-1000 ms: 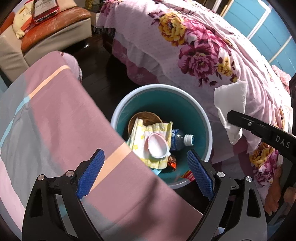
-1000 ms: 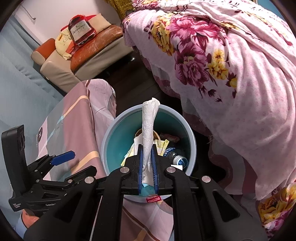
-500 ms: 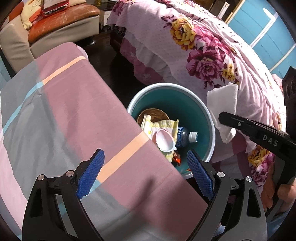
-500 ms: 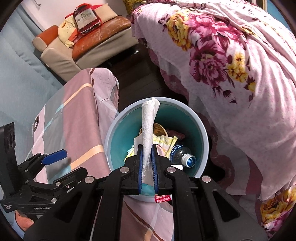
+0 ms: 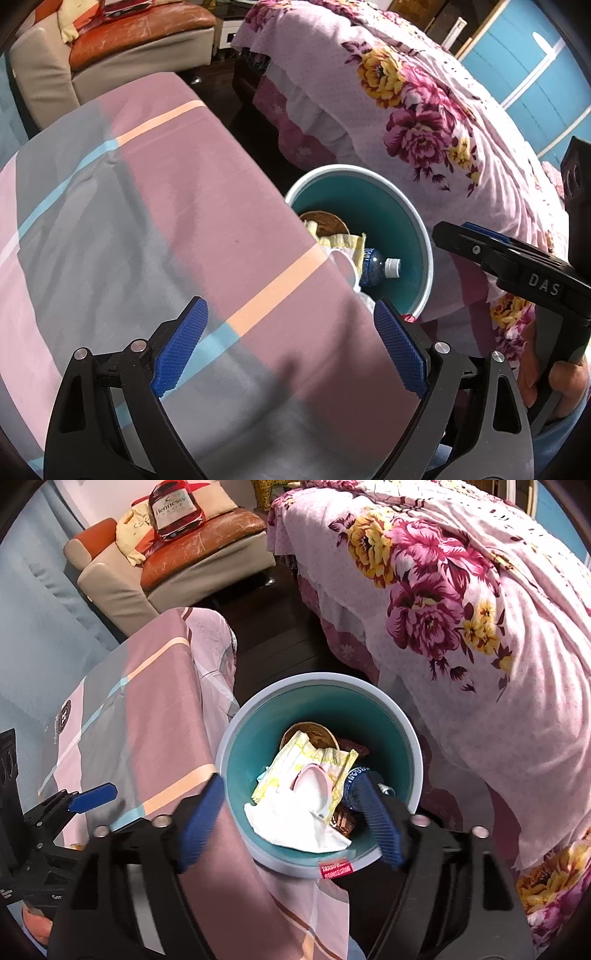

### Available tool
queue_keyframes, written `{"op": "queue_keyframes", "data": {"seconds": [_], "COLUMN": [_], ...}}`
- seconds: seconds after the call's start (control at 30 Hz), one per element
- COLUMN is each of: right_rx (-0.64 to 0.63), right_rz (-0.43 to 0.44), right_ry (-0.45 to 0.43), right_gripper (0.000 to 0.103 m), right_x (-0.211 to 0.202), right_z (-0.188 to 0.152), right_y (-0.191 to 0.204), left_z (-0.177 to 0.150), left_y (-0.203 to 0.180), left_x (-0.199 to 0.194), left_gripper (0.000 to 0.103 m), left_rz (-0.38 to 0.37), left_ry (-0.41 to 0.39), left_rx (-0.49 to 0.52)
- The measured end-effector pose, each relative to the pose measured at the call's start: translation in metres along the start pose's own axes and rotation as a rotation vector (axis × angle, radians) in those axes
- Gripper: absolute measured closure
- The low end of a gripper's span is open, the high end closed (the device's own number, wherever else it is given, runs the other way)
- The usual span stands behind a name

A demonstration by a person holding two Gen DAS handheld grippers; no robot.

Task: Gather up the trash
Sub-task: 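Move both tools to the table and grasp the orange snack bag with left tool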

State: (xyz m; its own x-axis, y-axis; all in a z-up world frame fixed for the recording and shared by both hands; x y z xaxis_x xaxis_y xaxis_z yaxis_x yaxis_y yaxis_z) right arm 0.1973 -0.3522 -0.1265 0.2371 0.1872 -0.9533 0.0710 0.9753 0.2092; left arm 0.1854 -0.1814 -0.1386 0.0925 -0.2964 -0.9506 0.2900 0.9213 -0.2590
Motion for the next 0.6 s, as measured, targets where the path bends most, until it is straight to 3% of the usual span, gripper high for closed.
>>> {"op": "queue_keyframes", "data": {"seconds": [0.6], "right_rx": [-0.082], "right_rz": [0.006], "right_ry": [0.002], "right_gripper": [0.026], "right_x": [-0.030], "right_z": [-0.045], "right_y": [0.065], "left_z": [-0.056], "left_y": [0.039], "left_x": [-0.048], "left_gripper": [0.011], "left_rz": [0.029], "left_ry": [-0.049], "left_rx": [-0.042]}}
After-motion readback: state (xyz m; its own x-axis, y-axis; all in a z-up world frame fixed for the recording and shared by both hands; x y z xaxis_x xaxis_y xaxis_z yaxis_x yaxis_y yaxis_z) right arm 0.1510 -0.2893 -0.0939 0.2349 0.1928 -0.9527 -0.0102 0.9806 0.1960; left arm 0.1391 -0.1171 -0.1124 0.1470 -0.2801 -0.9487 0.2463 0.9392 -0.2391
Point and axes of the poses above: each gripper's, at about its wrist camera, not at the fingertips, and x roughly the way its jaws point, y to its left, z to its top, the point moved 8 cm from there along x, roughly the way its jaws point, and after that the axes turned 11 degrees about y, right-handed, at the moved point
